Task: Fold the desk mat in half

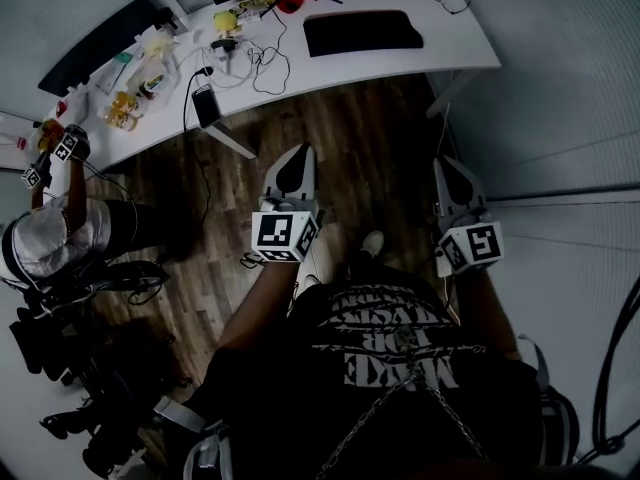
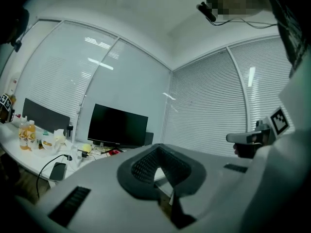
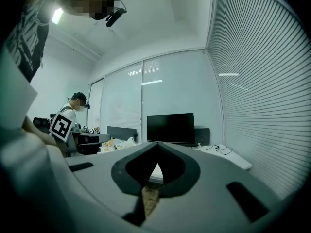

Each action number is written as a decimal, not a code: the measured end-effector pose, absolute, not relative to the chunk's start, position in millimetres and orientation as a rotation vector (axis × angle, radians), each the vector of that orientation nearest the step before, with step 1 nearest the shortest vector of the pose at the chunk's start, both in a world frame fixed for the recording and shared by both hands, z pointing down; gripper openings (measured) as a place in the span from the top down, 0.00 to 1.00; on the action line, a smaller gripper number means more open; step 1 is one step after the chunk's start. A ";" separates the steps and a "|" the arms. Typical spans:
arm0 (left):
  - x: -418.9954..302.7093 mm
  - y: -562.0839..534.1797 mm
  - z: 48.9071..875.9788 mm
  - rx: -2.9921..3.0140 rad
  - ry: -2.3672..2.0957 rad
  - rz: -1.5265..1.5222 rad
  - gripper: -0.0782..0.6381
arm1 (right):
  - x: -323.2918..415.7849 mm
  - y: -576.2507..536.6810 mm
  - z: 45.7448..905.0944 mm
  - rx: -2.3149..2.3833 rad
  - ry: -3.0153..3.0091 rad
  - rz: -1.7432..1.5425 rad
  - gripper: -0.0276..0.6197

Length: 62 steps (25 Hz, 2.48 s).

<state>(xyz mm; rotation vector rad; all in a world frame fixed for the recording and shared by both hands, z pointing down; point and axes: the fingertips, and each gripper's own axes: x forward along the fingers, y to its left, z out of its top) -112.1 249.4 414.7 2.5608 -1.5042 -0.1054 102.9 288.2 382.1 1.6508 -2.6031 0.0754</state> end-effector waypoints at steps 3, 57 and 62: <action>-95.5 231.3 415.8 2.554 -1.532 -0.087 0.88 | 122.9 270.3 384.9 1.641 -2.620 0.084 0.97; -122.1 -107.1 429.4 2.566 -1.393 -0.085 0.88 | 82.1 -57.9 387.8 1.671 -2.638 0.144 0.97; -122.0 -127.6 425.5 2.579 -1.363 -0.109 0.88 | 79.9 -76.0 381.2 1.668 -2.612 0.117 0.97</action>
